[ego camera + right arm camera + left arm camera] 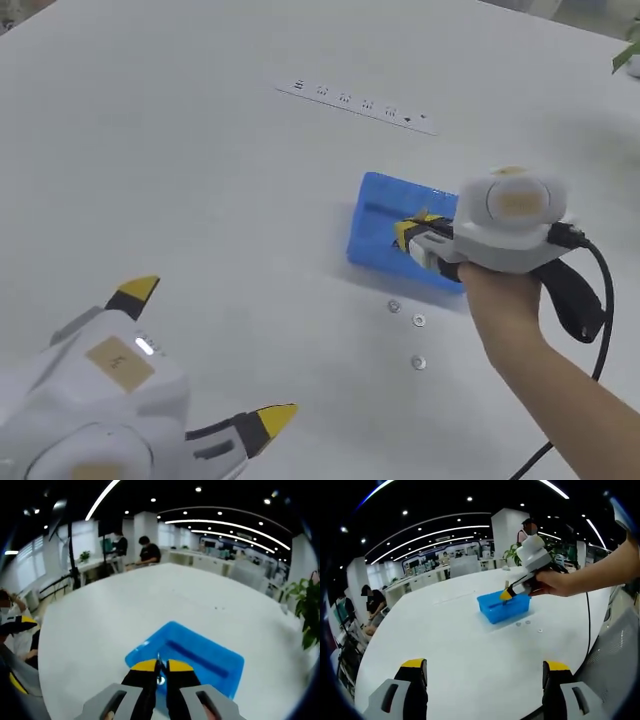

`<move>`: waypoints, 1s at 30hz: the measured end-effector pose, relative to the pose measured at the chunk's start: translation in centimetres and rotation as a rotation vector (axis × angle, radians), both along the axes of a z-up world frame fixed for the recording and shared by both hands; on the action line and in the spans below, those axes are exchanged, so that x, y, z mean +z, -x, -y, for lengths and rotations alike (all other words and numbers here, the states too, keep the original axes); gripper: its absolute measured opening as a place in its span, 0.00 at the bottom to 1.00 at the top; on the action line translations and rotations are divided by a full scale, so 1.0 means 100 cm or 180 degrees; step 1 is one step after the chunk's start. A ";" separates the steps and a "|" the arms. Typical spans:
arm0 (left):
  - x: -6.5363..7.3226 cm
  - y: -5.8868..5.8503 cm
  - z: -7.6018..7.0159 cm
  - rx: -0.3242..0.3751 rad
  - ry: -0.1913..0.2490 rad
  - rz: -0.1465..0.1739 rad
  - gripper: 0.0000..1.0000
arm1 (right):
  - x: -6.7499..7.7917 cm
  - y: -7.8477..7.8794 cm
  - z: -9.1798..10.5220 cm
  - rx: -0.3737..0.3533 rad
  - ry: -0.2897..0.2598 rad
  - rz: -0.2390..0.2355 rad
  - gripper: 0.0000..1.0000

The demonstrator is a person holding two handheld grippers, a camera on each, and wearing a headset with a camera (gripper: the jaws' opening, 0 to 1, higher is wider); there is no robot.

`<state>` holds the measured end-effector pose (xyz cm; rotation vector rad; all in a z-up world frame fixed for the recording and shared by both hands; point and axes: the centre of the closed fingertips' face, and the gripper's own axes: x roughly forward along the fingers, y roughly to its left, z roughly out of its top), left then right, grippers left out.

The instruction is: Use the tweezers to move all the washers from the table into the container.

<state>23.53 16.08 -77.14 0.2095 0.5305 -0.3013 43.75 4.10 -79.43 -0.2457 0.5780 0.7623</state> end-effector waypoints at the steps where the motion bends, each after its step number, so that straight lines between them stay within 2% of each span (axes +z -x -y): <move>1: 0.000 0.000 0.000 0.0003 0.0002 0.0004 0.98 | 0.004 0.000 0.000 -0.0009 -0.0062 0.0003 0.02; 2: 0.000 0.000 0.000 0.0008 0.0002 0.0005 0.98 | 0.009 -0.001 0.002 -0.0054 -0.0159 -0.0031 0.02; 4: 0.001 0.000 -0.001 0.0017 0.0008 0.0005 0.98 | 0.020 -0.004 0.007 -0.0093 -0.0221 0.0007 0.02; 8: 0.001 0.000 -0.001 0.0011 0.0001 0.0006 0.98 | 0.041 0.000 0.013 -0.0159 -0.0398 0.0053 0.02; 11: 0.000 0.000 -0.001 0.0005 -0.0017 -0.0001 0.98 | 0.057 0.011 0.015 -0.0164 -0.0488 0.0135 0.02; 16: 0.000 0.000 -0.001 0.0013 -0.0035 0.0001 0.98 | 0.066 0.029 0.016 -0.0114 -0.0510 0.0178 0.02; 22: 0.000 0.000 -0.001 0.0012 -0.0021 -0.0007 0.98 | 0.062 0.048 0.018 -0.0011 -0.0443 0.0134 0.02; 28: -0.001 0.000 0.000 0.0003 -0.0019 -0.0021 0.97 | 0.046 0.062 0.024 -0.0027 -0.0397 0.0000 0.02; 30: -0.001 0.001 -0.001 0.0009 -0.0026 -0.0031 0.97 | 0.037 0.065 0.026 -0.0036 -0.0354 -0.0063 0.02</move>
